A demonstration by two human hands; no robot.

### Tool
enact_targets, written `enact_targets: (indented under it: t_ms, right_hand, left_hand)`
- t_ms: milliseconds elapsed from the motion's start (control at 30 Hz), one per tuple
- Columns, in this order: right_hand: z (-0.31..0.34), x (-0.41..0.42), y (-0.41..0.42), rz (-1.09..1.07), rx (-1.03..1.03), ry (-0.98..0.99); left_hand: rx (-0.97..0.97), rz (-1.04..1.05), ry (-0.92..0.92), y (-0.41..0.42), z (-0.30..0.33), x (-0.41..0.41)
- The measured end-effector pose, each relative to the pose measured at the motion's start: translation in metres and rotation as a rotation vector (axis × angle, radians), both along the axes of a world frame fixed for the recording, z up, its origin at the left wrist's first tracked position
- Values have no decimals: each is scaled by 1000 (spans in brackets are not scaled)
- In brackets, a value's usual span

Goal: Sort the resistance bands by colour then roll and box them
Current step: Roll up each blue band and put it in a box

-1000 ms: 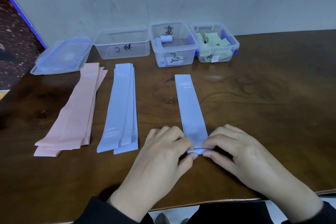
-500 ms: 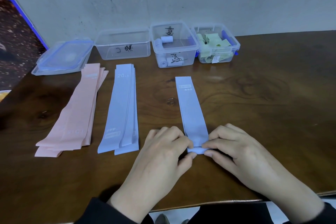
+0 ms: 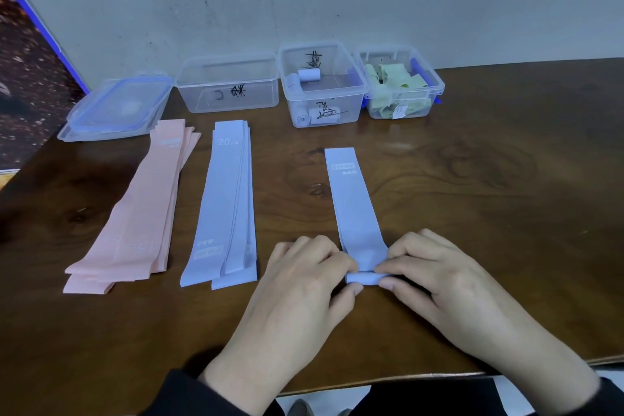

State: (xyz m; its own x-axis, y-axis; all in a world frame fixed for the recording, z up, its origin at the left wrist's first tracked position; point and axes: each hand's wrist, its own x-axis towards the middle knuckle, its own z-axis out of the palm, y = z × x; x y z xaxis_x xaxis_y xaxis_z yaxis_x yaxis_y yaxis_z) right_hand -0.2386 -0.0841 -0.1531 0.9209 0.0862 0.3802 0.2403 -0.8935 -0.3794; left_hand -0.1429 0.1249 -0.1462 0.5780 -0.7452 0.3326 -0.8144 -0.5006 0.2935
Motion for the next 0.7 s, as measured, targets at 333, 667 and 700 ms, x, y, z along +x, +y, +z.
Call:
enact_targets:
  t_ms: [333,667,700]
  right_hand:
    - [2,0,-1,-7,17,32]
    - [3,-1,-1,-30,51,52]
    - [3,-1,-1,-19,49,62]
  left_hand:
    - [-19,12,-6,0,1,0]
    - [-14,-2,-3,0,1,0]
    - [-8,-1,-6,0,1,-1]
